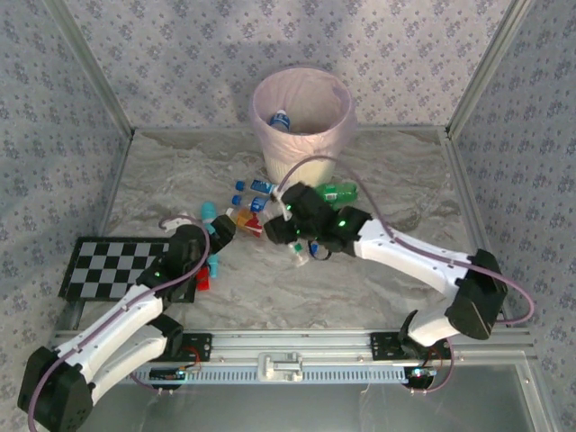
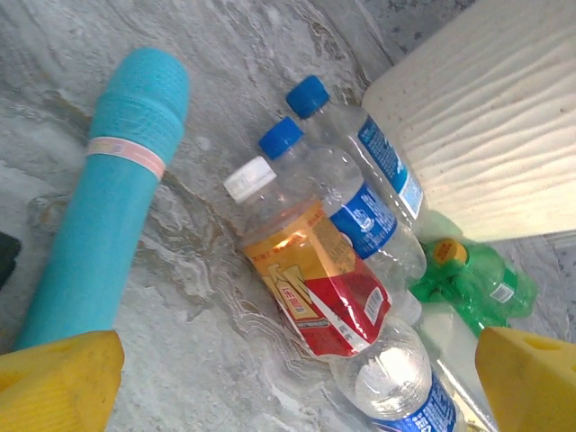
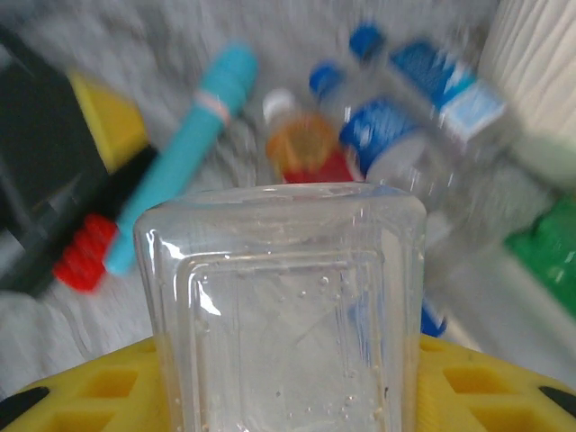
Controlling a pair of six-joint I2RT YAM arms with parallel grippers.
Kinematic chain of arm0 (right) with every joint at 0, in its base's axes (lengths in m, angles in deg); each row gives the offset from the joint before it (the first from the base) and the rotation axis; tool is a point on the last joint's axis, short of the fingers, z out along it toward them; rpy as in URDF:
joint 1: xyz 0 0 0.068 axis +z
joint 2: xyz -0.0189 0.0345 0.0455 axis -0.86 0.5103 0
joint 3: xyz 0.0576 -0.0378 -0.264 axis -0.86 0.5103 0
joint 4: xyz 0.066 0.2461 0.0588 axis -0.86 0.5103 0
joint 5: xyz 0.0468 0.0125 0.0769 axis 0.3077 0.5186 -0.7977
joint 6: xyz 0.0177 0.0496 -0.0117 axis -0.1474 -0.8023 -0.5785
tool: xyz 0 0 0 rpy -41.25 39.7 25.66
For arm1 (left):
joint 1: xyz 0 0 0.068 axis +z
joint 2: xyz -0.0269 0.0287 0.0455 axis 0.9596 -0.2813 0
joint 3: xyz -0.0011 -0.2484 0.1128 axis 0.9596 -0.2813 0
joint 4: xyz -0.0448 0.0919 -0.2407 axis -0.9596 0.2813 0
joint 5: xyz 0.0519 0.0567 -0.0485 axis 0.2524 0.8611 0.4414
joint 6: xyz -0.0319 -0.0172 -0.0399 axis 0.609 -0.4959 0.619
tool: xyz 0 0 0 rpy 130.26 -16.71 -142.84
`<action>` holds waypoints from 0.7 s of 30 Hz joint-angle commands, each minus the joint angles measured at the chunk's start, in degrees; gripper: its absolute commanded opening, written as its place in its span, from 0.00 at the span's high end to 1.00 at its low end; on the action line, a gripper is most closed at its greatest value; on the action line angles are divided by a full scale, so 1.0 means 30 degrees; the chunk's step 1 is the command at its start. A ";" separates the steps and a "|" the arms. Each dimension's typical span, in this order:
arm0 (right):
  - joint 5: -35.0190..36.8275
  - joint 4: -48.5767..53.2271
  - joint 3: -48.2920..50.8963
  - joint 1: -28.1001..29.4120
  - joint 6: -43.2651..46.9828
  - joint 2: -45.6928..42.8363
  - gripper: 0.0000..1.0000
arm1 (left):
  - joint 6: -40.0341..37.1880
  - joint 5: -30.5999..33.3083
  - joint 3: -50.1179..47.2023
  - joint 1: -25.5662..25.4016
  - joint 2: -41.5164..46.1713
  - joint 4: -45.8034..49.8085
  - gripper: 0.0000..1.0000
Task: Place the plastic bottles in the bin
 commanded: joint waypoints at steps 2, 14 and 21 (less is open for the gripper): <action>-0.2669 -0.3396 -0.0946 -0.2156 0.1065 -0.1615 0.51 | -0.1054 -0.0221 0.1180 -0.0661 -0.0924 -0.0725 0.00; -0.3709 -0.9410 -0.3516 -0.6209 0.1065 -0.2230 0.53 | -0.1213 -0.0542 0.1620 -0.1201 -0.1499 -0.0323 0.00; -0.1765 -1.2434 -0.6189 -0.7333 0.2650 0.0661 0.53 | -0.1304 -0.0611 0.1707 -0.1315 -0.1128 0.0135 0.00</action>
